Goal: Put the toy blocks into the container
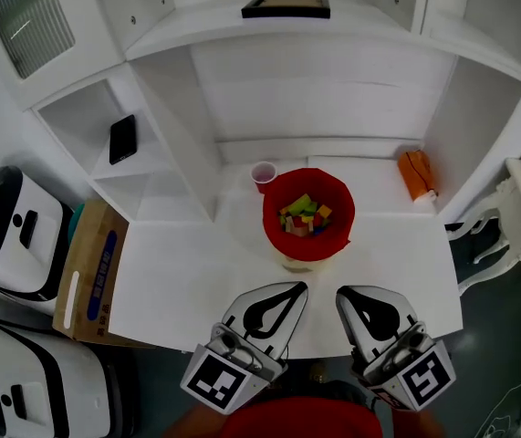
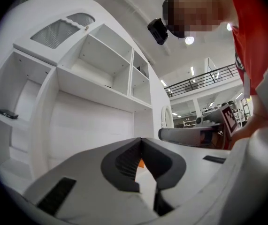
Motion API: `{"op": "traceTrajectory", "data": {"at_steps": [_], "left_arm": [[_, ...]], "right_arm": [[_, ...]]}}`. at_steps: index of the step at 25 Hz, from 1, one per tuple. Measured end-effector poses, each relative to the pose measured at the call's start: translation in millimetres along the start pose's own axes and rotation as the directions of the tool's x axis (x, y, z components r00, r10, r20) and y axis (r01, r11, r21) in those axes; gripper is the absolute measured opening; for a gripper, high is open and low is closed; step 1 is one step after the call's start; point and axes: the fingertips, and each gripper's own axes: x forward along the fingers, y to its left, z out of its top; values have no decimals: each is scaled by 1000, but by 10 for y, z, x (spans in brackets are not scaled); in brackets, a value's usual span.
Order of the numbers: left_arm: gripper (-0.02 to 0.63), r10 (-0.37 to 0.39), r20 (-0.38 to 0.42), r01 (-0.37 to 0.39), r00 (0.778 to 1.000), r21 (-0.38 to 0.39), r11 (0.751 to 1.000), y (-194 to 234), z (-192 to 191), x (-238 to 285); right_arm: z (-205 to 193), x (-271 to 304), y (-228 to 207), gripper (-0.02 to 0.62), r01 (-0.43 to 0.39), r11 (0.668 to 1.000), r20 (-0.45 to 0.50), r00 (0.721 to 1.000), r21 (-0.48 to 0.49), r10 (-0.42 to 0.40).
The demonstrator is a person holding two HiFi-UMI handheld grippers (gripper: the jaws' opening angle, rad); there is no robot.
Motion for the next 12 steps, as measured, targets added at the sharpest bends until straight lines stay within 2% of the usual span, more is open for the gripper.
{"op": "traceTrajectory", "data": {"at_steps": [5, 9, 12], "left_arm": [[17, -38, -4, 38, 999, 0, 999, -182, -12, 16], [17, -37, -5, 37, 999, -13, 999, -225, -21, -2], [17, -36, -6, 35, 999, -13, 999, -243, -27, -20]], "right_arm": [[-89, -54, 138, 8, -9, 1000, -32, 999, -29, 8], [-68, -80, 106, 6, 15, 1000, -11, 1000, -23, -16], [-131, -116, 91, 6, 29, 1000, -42, 999, -9, -29]]}}
